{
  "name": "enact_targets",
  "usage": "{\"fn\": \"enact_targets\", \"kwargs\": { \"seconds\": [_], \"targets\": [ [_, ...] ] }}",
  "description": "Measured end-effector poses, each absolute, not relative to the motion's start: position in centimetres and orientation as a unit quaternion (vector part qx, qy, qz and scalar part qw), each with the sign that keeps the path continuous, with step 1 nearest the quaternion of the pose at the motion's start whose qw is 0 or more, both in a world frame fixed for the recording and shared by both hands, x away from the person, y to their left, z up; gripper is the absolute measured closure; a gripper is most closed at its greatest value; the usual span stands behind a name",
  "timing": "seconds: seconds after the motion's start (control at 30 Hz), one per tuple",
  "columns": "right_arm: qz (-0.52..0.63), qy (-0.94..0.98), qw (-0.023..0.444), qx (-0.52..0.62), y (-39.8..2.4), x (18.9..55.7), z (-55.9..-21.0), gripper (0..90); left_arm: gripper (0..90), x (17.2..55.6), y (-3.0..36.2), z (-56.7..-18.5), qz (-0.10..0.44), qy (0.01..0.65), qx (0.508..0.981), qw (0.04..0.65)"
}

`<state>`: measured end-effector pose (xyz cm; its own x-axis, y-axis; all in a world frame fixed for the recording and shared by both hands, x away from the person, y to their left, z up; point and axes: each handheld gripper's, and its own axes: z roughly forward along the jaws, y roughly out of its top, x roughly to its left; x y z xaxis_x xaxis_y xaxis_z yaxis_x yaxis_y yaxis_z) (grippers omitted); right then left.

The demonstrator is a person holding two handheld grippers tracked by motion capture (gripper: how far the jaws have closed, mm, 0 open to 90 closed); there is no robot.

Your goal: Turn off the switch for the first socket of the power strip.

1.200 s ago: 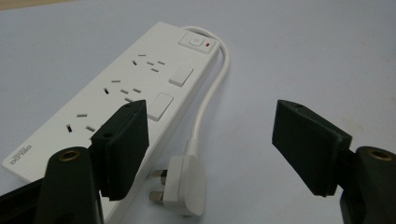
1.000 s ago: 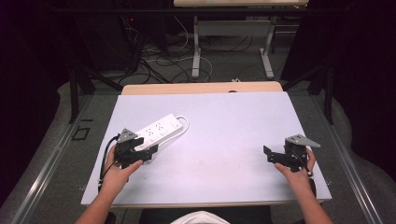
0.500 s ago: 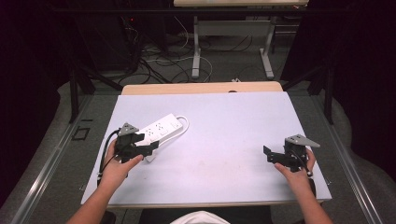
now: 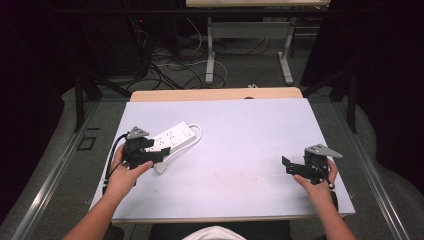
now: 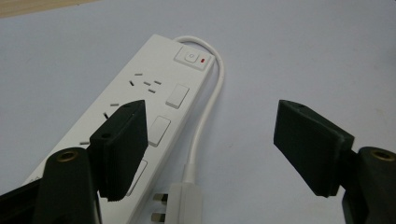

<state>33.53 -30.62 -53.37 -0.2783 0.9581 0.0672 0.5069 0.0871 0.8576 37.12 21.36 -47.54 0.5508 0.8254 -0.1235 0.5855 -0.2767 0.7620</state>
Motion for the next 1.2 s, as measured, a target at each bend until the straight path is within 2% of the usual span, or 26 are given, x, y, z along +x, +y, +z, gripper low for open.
{"fn": "enact_targets", "kwargs": {
  "seconds": [1.2],
  "targets": [
    [0.411, 0.685, 0.271, 0.537, -30.6, 33.6, -53.5, 8.9, 25.7, 40.1, 20.4, -45.1, 0.153, 0.469, 0.780, 0.386]
  ]
}}
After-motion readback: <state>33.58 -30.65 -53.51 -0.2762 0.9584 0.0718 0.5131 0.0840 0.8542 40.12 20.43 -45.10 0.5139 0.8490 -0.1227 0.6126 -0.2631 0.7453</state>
